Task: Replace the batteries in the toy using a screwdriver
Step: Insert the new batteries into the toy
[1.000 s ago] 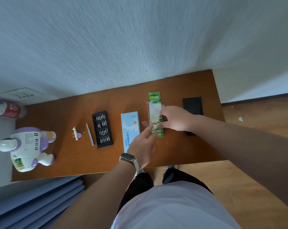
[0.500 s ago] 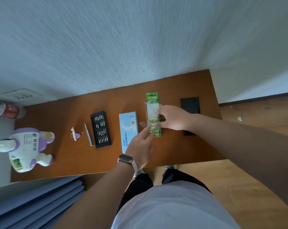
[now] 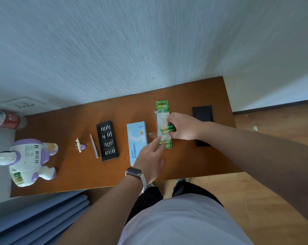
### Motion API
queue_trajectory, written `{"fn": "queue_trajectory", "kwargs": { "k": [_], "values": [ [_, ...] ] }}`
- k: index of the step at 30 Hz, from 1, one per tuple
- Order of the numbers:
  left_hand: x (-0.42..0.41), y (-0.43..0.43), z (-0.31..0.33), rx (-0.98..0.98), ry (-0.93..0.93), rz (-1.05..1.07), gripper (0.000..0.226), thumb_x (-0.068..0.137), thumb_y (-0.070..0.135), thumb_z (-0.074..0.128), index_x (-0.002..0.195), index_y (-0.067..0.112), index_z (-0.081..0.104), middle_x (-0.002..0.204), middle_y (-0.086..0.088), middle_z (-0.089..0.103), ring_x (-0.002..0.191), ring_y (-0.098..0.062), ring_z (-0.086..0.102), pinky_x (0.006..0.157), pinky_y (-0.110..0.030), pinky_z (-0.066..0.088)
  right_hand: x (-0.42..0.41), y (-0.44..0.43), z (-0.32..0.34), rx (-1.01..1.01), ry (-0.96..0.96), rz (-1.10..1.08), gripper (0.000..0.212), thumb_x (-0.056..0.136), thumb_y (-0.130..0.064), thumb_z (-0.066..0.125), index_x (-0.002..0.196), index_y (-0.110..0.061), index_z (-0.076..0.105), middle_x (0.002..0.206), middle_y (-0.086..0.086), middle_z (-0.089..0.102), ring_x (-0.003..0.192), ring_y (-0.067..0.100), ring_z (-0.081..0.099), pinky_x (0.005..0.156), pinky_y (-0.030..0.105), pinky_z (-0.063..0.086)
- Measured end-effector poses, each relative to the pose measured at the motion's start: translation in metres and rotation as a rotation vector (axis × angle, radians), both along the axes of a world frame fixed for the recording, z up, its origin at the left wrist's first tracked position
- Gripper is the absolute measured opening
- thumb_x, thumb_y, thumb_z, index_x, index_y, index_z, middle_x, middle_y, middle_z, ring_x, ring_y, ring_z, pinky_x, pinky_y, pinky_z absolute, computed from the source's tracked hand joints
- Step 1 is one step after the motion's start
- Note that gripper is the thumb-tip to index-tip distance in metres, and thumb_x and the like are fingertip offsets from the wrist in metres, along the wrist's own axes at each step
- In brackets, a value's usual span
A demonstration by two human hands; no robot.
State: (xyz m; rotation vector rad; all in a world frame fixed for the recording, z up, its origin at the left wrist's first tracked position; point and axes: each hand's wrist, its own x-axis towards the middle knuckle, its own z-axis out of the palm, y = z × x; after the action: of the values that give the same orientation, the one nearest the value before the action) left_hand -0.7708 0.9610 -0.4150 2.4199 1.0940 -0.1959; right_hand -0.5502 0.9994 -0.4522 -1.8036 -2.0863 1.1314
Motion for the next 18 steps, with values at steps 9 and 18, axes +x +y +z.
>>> {"fn": "queue_trajectory", "kwargs": {
  "k": [9,18],
  "values": [
    [-0.0002,0.0002,-0.0049,-0.032,-0.006,0.011,0.053,0.089,0.003,0.063,0.141,0.002,0.054,0.154,-0.016,0.044,0.123,-0.039,0.059,0.096,-0.043,0.052,-0.0025,0.0083,0.0024,-0.043,-0.152,0.127,0.019,0.09,-0.039,0.062,0.088,-0.021,0.054,0.085,-0.005,0.053,0.072,0.015,0.054,0.056,0.03,0.045],
    [0.0,-0.0001,-0.0062,-0.022,-0.003,0.026,0.054,0.089,0.004,0.063,0.142,0.003,0.054,0.155,-0.014,0.044,0.122,-0.037,0.06,0.095,-0.041,0.052,-0.0026,0.0035,0.0081,-0.049,-0.199,0.169,0.024,0.096,-0.037,0.053,0.077,-0.023,0.048,0.081,-0.002,0.052,0.068,0.014,0.053,0.053,0.027,0.035]
  ]
}}
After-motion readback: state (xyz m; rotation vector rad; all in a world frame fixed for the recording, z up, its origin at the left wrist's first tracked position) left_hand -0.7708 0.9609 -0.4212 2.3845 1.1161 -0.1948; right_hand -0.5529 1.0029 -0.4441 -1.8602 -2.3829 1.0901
